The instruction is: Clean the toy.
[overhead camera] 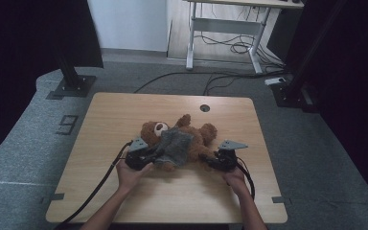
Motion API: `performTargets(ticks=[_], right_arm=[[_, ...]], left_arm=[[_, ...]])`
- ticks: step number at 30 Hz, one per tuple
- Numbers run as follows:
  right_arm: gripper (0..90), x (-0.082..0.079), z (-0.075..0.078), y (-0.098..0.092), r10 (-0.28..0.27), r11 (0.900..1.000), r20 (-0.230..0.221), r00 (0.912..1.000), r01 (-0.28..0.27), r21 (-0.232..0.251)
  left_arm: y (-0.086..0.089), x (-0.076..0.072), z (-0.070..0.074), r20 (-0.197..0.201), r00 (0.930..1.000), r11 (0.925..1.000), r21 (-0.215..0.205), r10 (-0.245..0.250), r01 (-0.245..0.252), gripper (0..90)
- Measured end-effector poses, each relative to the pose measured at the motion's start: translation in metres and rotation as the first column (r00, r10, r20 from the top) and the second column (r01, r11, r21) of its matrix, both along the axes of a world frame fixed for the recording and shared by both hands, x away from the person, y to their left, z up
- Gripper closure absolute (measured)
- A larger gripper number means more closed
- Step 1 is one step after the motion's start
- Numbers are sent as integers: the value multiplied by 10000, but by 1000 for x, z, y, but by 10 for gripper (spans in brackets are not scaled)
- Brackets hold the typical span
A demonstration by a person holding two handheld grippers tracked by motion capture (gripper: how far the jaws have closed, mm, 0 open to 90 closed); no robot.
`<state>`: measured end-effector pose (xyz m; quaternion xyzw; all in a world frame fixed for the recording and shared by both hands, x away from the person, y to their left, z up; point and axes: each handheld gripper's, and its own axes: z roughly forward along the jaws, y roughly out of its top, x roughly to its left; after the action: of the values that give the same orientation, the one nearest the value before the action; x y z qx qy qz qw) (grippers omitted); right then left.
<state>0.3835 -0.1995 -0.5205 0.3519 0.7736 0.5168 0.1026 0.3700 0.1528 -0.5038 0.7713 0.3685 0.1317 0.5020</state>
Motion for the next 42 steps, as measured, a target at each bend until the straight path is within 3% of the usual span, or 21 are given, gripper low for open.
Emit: performTargets(ticks=[8,15,18,25,29,33,37,42], right_arm=[[668,0,0,0,65,10000,-25,10000,-65,-11],[667,0,0,0,105,9999,-13,9999,-106,-20],[667,0,0,0,84,10000,-23,10000,-84,2],[640,0,1,-1,38,10000,-4,10000,-38,-48],[494,-1,4,-1,-231,9997,-32,9997,231,-61],[375,-3,18,-1,-735,9970,238,9970,729,253],[295,4,43,3,-852,9963,330,9958,850,85],[243,26,67,17,-822,9965,-120,9965,820,-147]], left_arm=[[42,0,-1,75,9954,9952,-195,958,-957,762],[78,8,-13,-466,9782,9782,-365,2025,-2043,761],[79,8,-12,-465,9789,9783,-492,1991,-2013,761],[68,1,-2,-173,9878,9855,-677,1547,-1556,757],[69,-2,-3,-240,9893,9866,-737,1442,-1456,753],[70,-4,-5,-265,9903,9874,-771,1365,-1381,752],[69,-4,-7,-317,9909,9877,-816,1309,-1331,752],[67,-3,-9,-379,9912,9882,-823,1267,-1295,752]])
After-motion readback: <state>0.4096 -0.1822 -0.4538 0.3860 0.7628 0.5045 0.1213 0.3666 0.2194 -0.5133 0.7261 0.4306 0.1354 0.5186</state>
